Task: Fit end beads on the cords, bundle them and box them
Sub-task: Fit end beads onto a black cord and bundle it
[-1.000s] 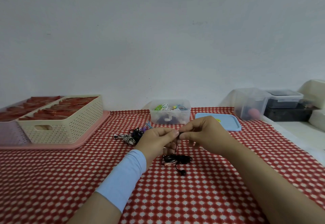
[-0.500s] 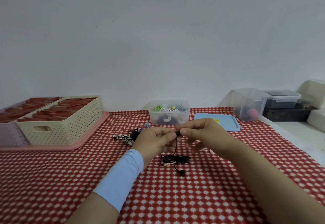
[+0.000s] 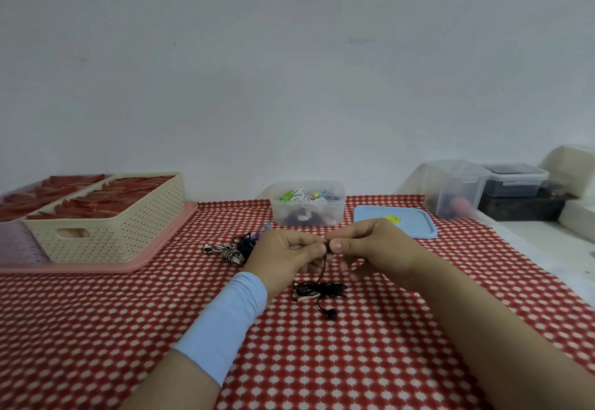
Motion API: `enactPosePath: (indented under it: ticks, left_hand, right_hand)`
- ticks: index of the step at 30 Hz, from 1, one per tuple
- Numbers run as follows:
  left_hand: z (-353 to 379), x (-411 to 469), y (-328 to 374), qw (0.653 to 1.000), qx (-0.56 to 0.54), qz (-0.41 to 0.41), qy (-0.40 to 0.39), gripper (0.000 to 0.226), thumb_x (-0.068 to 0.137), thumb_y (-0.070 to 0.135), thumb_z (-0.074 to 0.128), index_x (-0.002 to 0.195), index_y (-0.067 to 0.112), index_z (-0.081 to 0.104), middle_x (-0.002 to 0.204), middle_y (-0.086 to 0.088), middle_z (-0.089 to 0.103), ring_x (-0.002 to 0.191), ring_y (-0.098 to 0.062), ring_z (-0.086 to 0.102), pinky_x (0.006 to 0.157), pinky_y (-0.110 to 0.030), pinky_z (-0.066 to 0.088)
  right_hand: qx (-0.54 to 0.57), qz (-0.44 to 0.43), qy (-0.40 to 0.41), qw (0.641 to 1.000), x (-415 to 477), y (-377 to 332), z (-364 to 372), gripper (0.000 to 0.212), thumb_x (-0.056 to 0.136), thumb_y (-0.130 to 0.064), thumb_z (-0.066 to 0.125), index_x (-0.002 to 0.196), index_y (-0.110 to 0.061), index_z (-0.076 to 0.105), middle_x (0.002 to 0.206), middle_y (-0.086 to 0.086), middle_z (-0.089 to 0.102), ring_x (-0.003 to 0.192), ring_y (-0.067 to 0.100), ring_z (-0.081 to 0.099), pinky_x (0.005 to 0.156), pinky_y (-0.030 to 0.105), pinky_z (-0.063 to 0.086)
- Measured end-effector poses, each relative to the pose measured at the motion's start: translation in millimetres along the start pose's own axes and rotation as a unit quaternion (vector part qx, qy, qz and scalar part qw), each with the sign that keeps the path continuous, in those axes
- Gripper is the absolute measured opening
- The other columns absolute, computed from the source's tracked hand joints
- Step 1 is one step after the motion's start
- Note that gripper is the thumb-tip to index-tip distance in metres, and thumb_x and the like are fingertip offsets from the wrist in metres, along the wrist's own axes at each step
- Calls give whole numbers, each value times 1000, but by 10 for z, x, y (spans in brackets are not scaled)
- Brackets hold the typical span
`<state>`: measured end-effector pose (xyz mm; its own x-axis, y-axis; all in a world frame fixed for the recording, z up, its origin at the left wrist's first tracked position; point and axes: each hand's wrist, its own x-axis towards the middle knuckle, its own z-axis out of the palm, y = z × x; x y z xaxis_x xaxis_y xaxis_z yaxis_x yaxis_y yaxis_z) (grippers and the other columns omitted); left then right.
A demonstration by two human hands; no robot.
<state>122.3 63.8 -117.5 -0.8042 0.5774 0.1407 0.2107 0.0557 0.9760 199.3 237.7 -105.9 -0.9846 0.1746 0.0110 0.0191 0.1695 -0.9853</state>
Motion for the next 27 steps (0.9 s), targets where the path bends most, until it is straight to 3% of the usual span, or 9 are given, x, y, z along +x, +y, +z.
enactPosePath:
  ticks: [5, 8, 10, 13, 16, 20, 23, 25, 27]
  left_hand:
    - [-5, 21, -14, 1000, -25, -11, 15, 11, 88, 1, 68, 95, 6, 75, 85, -14, 76, 71, -17, 72, 65, -23, 58]
    - [-14, 59, -4, 999, -17, -11, 27, 10, 89, 4, 67, 93, 10, 75, 81, -7, 76, 69, -12, 71, 66, -23, 59]
    - [-65, 88, -48, 995, 92, 1, 50, 9, 90, 12, 69, 97, 14, 74, 82, 2, 76, 72, -9, 71, 71, -24, 59]
    - [-173, 115, -106, 959, 273, 18, 70, 2, 89, 28, 70, 89, 28, 72, 87, 16, 68, 82, -1, 64, 73, -15, 48]
    - [-266, 152, -130, 928, 364, 15, 74, 6, 90, 35, 66, 90, 32, 71, 88, 19, 65, 85, 1, 59, 71, -15, 43]
    - [-323, 154, -120, 910, 411, 15, 42, 19, 95, 37, 60, 104, 27, 74, 98, 15, 68, 86, 1, 57, 80, -19, 41]
    - [-336, 114, -30, 898, 433, 72, 40, 25, 97, 34, 57, 117, 28, 70, 114, 15, 66, 94, 2, 54, 87, -17, 39]
    - [-301, 39, 76, 901, 423, 101, 8, 19, 94, 33, 61, 110, 35, 71, 106, 25, 62, 87, 8, 52, 83, -13, 39]
    - [-222, -56, 169, 914, 388, 90, -74, 12, 88, 32, 69, 98, 38, 75, 92, 28, 66, 80, 11, 56, 73, -7, 39]
  right_hand:
    - [-43, -49, 39, 997, 16, -7, 62, 11, 88, -12, 76, 97, -12, 82, 72, 3, 74, 58, 11, 63, 53, 22, 53]
    - [-105, -69, 76, 989, 49, -1, 7, 10, 93, -18, 72, 97, -18, 81, 83, 2, 78, 60, 12, 66, 54, 27, 55]
    - [-163, -66, 124, 977, 97, 40, -107, 8, 93, -18, 72, 92, -19, 80, 87, 0, 78, 57, 12, 67, 55, 29, 56]
    - [-276, -45, 171, 945, 130, 118, -293, 12, 92, -16, 73, 91, -27, 79, 93, -9, 77, 62, 7, 67, 64, 19, 54]
    - [-353, -9, 150, 923, 151, 171, -385, 16, 91, -13, 73, 96, -26, 81, 98, -10, 76, 85, 2, 66, 83, 22, 52]
    - [-404, 28, 117, 907, 137, 185, -402, 10, 84, -21, 81, 89, -30, 81, 94, -14, 76, 86, 2, 67, 79, 20, 52]
    - [-438, 40, 97, 893, 137, 177, -367, 10, 79, -22, 83, 80, -32, 81, 88, -14, 76, 83, 4, 68, 81, 28, 58]
    - [-464, 34, 94, 880, 154, 172, -341, 16, 79, -22, 82, 72, -36, 77, 87, -14, 76, 82, 5, 68, 82, 32, 59]
    - [-480, 27, 96, 872, 167, 165, -328, 21, 82, -23, 79, 69, -38, 73, 89, -13, 76, 83, 7, 68, 83, 32, 59]
